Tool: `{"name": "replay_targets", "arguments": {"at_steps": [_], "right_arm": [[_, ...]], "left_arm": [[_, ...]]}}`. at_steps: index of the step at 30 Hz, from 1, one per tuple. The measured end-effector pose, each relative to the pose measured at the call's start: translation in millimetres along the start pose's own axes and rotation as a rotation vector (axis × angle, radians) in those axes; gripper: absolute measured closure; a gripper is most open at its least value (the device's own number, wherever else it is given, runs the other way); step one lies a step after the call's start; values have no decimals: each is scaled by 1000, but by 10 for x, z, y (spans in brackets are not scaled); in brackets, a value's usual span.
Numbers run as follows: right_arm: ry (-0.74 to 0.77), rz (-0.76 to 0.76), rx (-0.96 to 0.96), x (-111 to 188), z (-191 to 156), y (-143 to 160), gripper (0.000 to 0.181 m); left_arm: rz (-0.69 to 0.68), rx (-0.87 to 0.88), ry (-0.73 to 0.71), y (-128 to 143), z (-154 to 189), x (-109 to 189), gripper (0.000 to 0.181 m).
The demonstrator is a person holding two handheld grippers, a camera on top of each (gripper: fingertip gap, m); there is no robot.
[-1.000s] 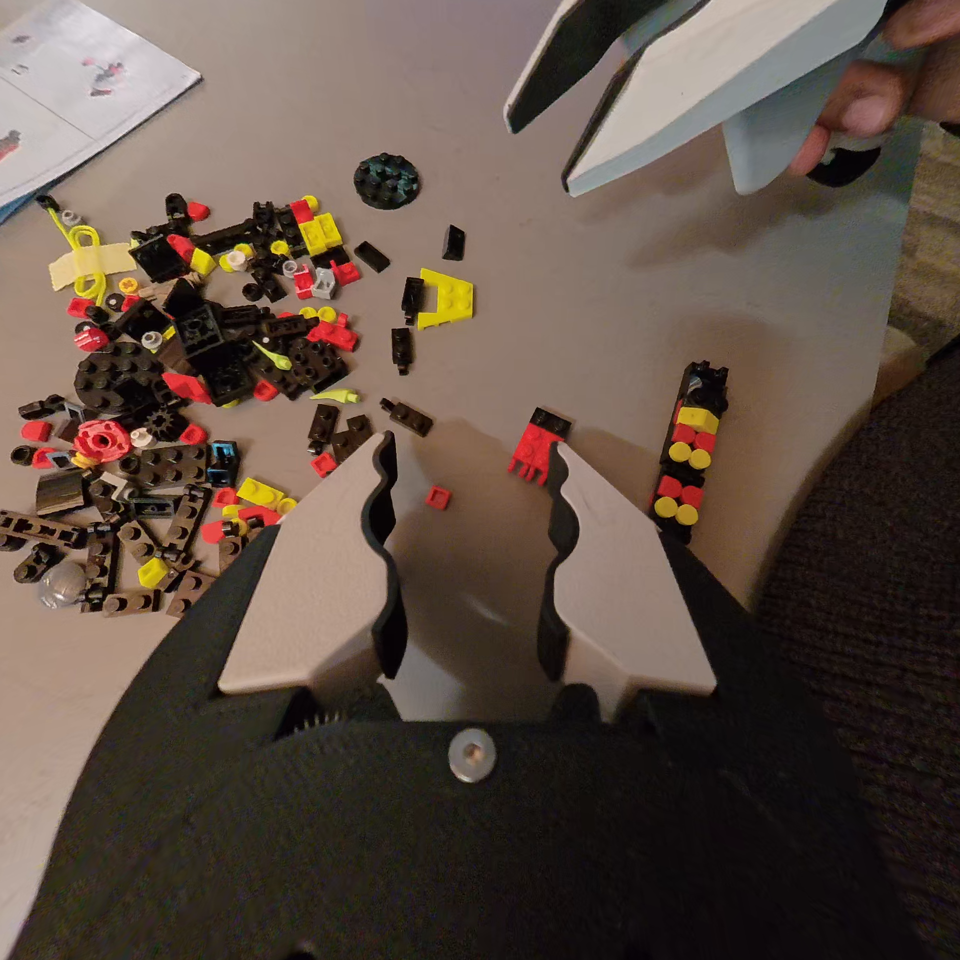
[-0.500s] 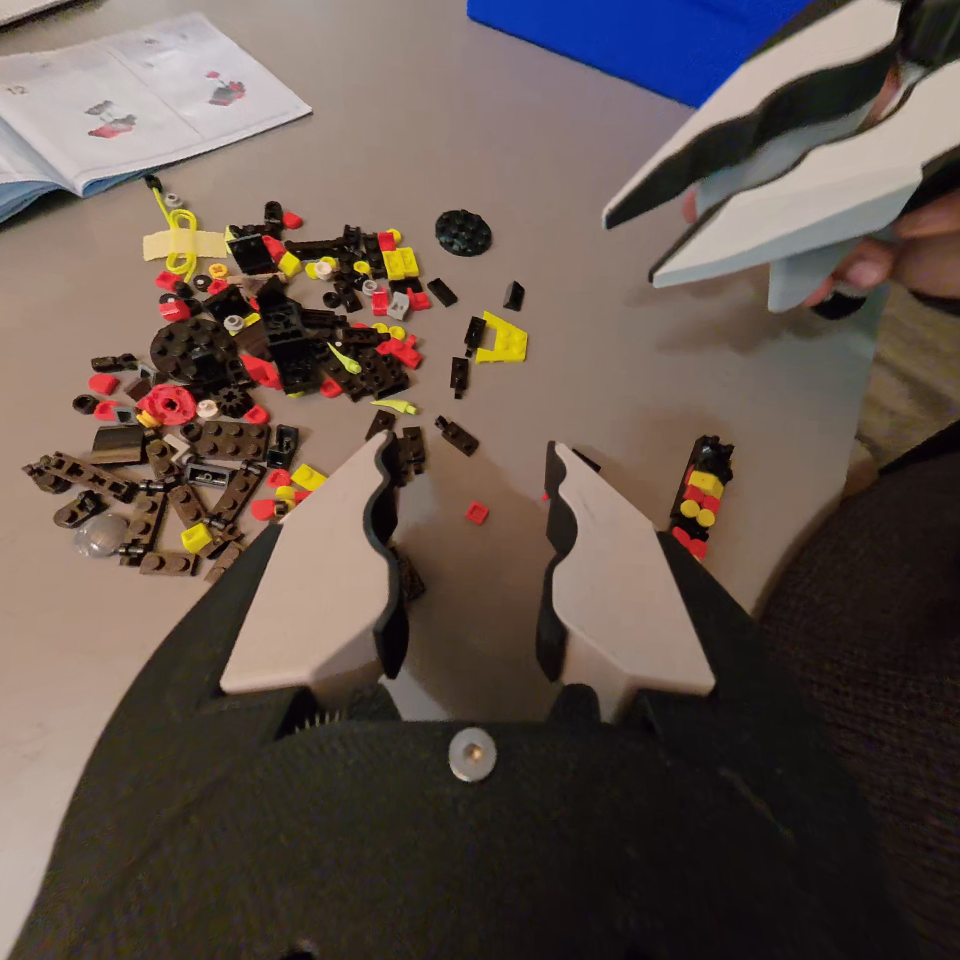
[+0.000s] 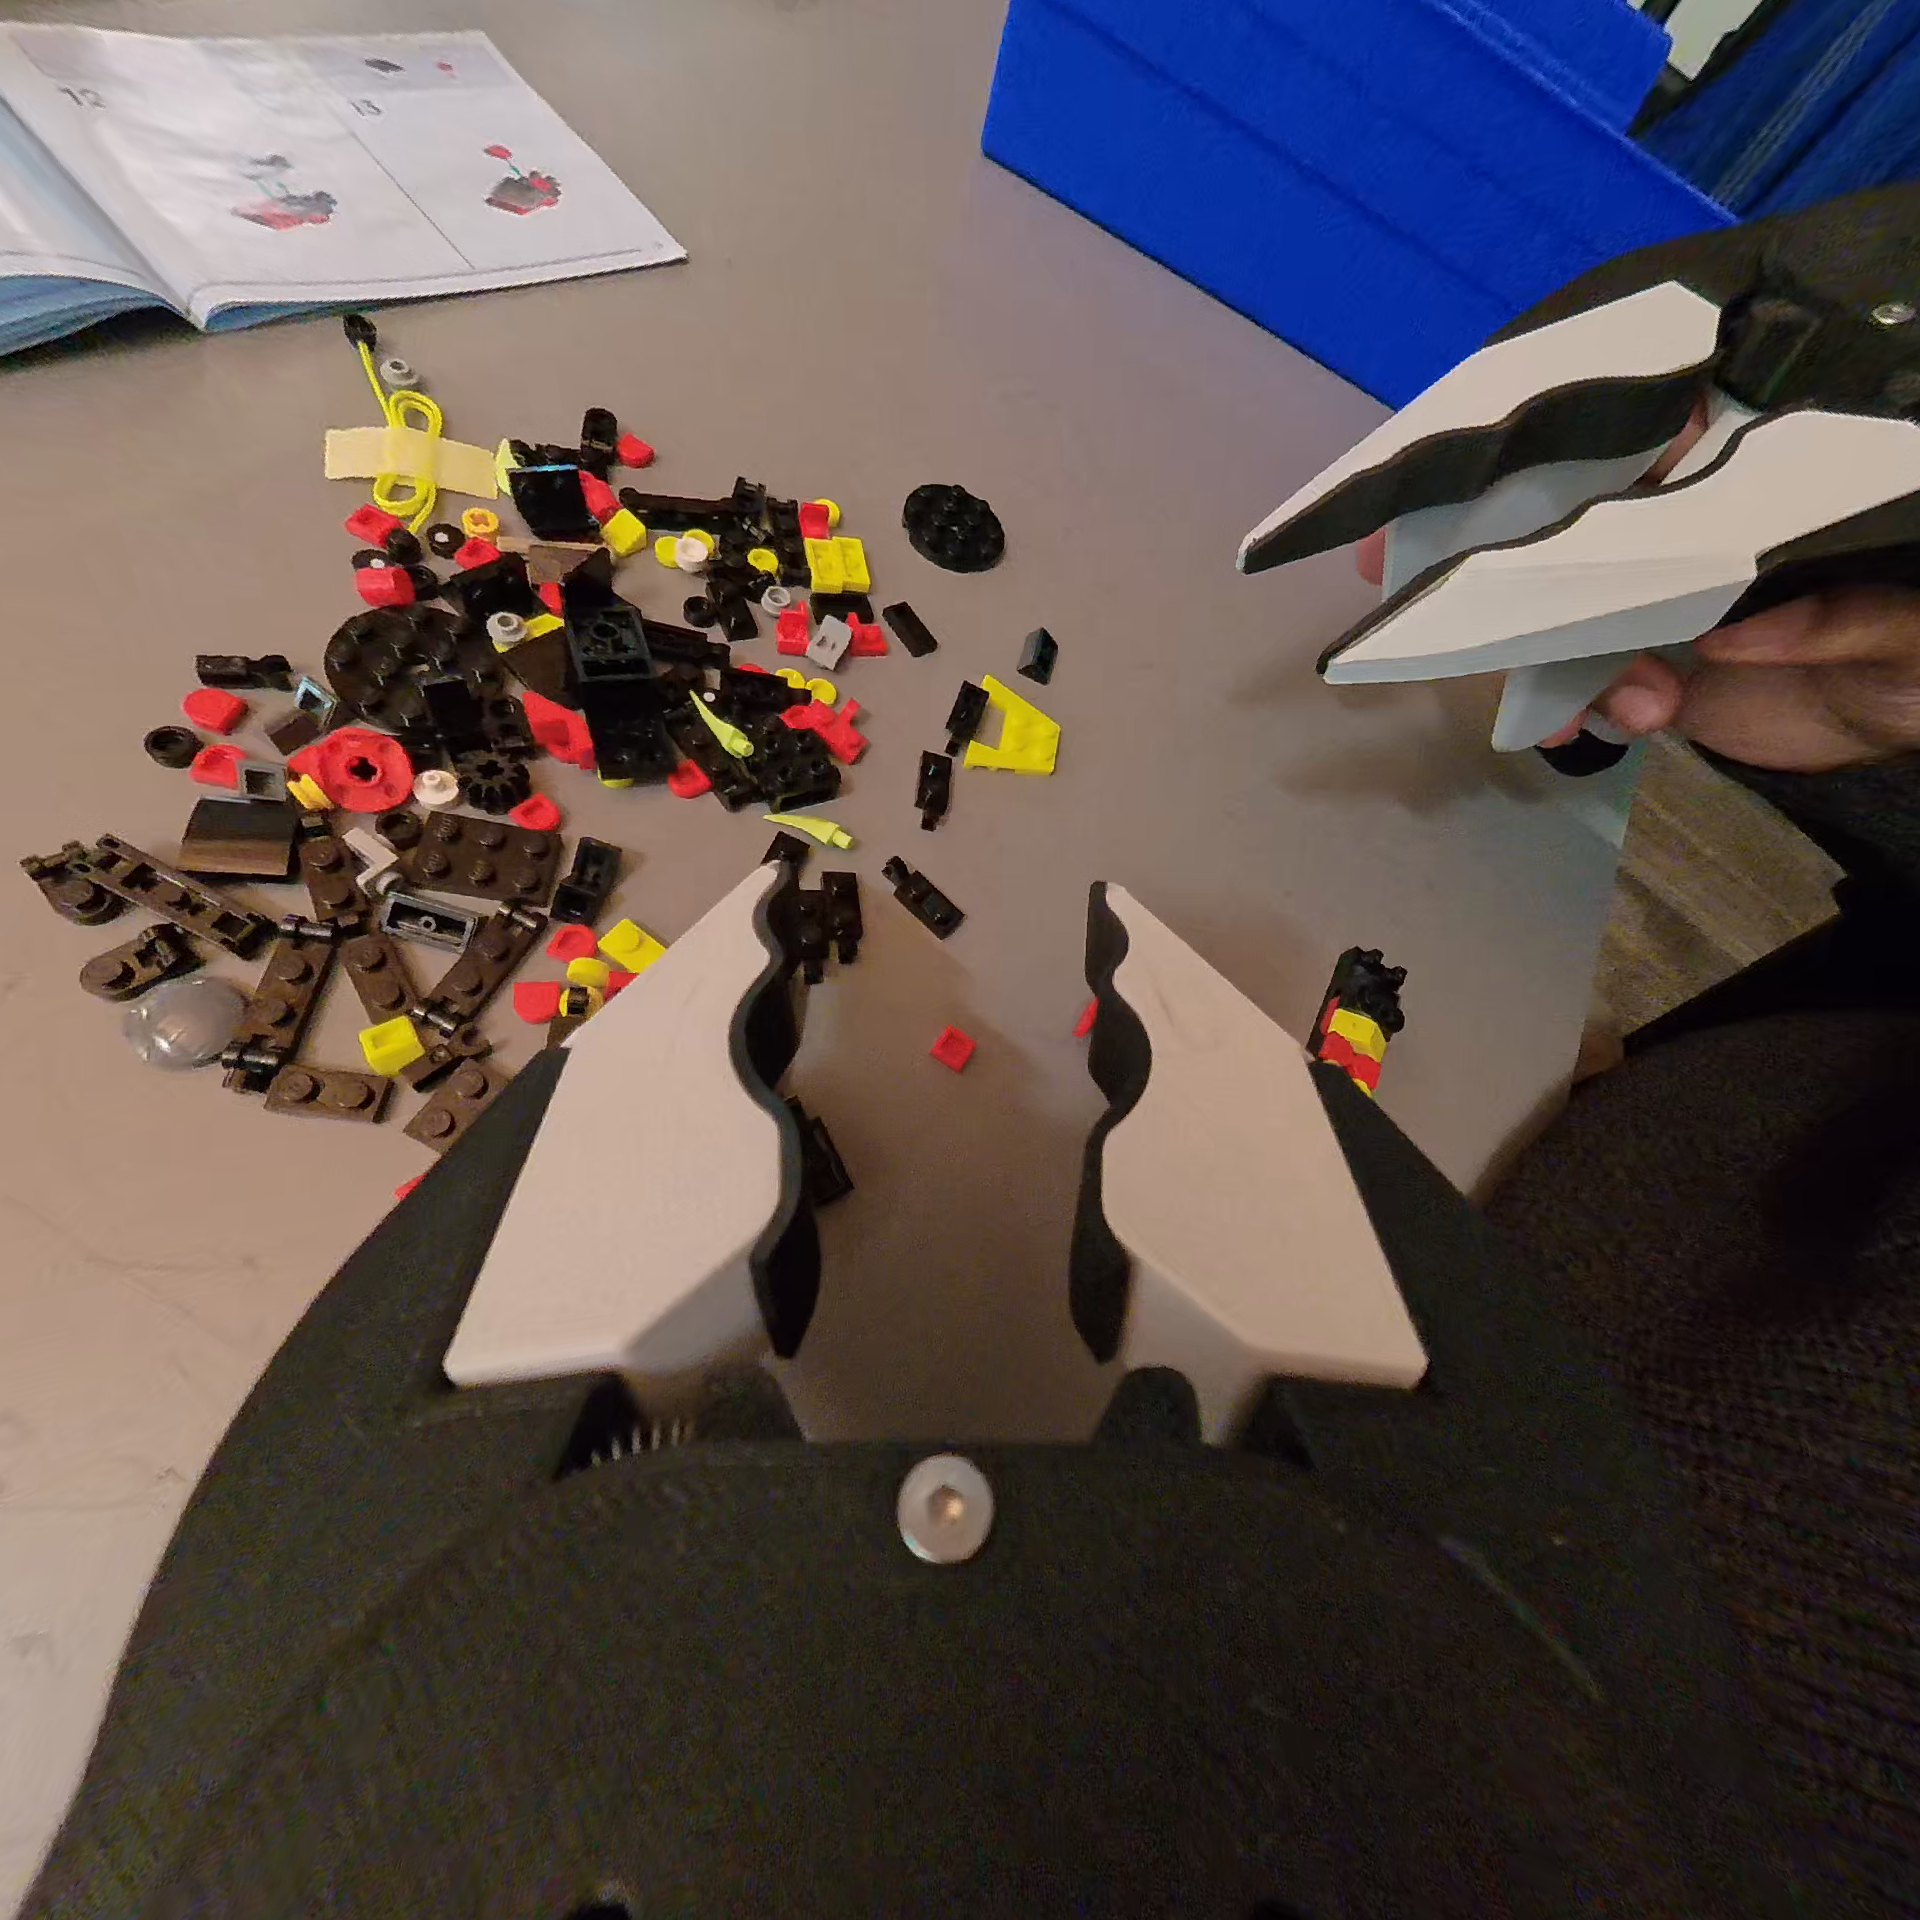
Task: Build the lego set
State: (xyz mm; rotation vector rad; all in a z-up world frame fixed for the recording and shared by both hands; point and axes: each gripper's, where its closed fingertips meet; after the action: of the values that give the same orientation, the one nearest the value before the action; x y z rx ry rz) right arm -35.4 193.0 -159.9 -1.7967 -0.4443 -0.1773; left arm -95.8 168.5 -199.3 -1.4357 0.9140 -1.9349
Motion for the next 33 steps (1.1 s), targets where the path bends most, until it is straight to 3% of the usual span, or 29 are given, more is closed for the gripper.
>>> {"name": "replay_targets", "arguments": {"at_steps": [33], "right_arm": [[5, -17, -6, -15, 14, 32, 158]], "left_arm": [[24, -12, -22, -42, -25, 11, 138]]}}
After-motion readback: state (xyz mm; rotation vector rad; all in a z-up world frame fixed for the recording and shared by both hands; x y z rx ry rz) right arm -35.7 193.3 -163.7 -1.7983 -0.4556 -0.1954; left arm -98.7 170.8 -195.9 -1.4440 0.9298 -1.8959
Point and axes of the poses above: each gripper's, where its closed fingertips meet, x back along the fingers, y out of its underside, z = x × y across the jaws, and after that the axes turned 13 degrees about -y, right-handed
